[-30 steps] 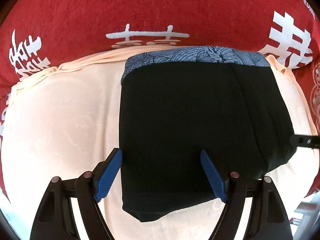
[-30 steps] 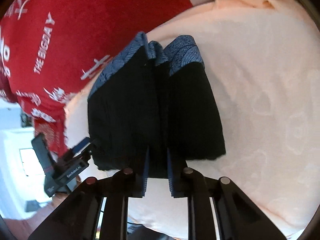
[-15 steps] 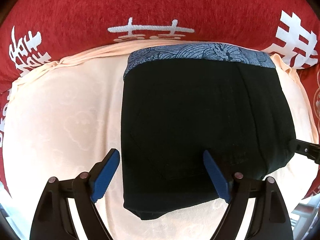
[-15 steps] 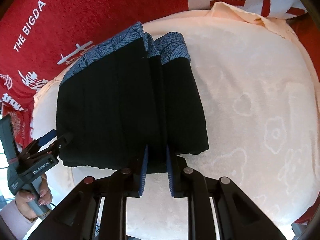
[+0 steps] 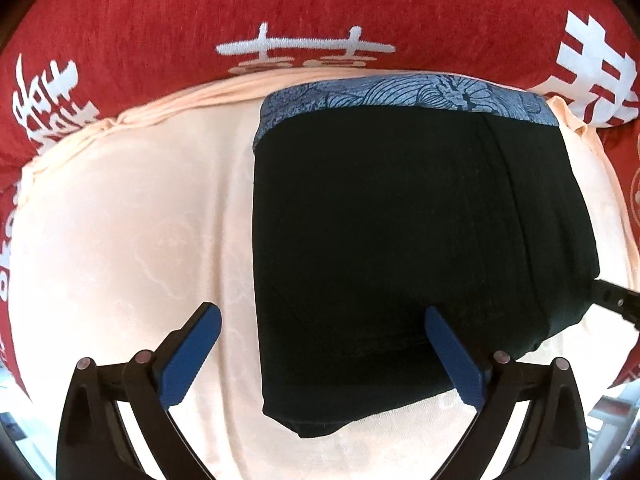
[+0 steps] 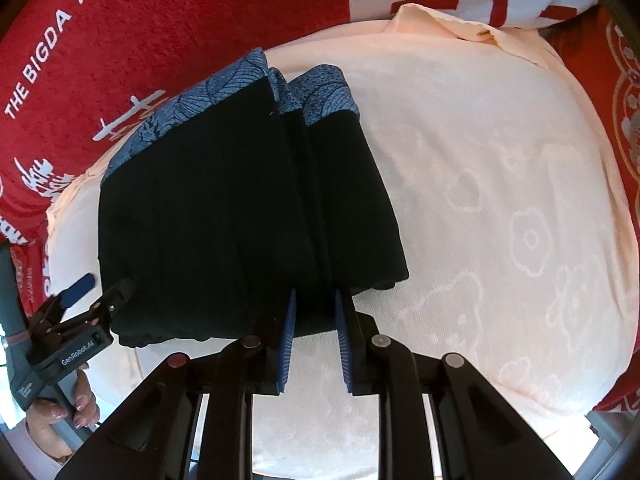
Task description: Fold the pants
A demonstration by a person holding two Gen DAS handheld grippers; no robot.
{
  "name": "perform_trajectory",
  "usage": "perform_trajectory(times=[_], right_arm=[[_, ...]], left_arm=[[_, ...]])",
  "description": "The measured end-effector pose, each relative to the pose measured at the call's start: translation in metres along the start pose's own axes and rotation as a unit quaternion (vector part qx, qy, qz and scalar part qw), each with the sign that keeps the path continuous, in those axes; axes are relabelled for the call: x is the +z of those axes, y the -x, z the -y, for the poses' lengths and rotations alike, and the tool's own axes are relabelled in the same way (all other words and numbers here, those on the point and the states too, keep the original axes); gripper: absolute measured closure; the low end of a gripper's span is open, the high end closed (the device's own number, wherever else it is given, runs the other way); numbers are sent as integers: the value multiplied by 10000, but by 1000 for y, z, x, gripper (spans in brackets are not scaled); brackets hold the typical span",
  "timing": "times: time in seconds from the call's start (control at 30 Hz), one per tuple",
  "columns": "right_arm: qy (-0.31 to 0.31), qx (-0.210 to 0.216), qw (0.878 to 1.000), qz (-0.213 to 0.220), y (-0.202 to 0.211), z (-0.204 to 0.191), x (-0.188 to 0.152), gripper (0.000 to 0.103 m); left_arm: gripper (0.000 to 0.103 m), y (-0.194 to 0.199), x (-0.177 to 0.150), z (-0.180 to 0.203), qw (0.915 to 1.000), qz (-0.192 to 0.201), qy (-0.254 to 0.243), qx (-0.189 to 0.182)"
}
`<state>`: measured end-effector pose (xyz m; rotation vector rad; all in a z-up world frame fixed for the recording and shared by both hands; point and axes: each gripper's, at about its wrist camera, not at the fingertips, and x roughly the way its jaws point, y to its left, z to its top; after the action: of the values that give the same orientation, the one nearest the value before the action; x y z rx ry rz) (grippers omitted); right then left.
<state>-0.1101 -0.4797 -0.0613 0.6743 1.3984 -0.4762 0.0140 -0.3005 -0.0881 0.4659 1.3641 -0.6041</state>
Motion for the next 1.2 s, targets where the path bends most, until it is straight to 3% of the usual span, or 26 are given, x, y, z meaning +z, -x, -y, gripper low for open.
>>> perform_trajectory(times=[0.27,0.47,0.7,0.87,0.9,0.97,1.07,1.2], right_arm=[[-210,-226,9995,9,1,-2,-11,80],[-201,-386,9990,-48,-1,-8,-16,80],[-104,-544,9982,-226,-7,-6,-28,80],[-90,-381,9988,-283,-4,4,-32,79],[-77,-317,9991,-262,-1,7,-31,77],[-61,-164,9997,-188,7,14,-27,54],[10,250,9997,-55,19,25,-19,43],[3,954,9954,13,25,43,-1,29]], left_arm=[[1,-3,3,-4,9998,-128,-107,-122],[1,-2,3,-2,9998,-55,-204,-9],[1,-6,7,-10,9997,-201,-57,-145],[1,-3,14,-17,9995,-228,-31,-219],[1,-1,16,-18,9994,-223,-13,-279],[1,3,24,-23,9987,-186,89,-473],[1,8,34,-32,9963,-189,276,-791],[1,3,46,-40,9945,-297,391,-926]])
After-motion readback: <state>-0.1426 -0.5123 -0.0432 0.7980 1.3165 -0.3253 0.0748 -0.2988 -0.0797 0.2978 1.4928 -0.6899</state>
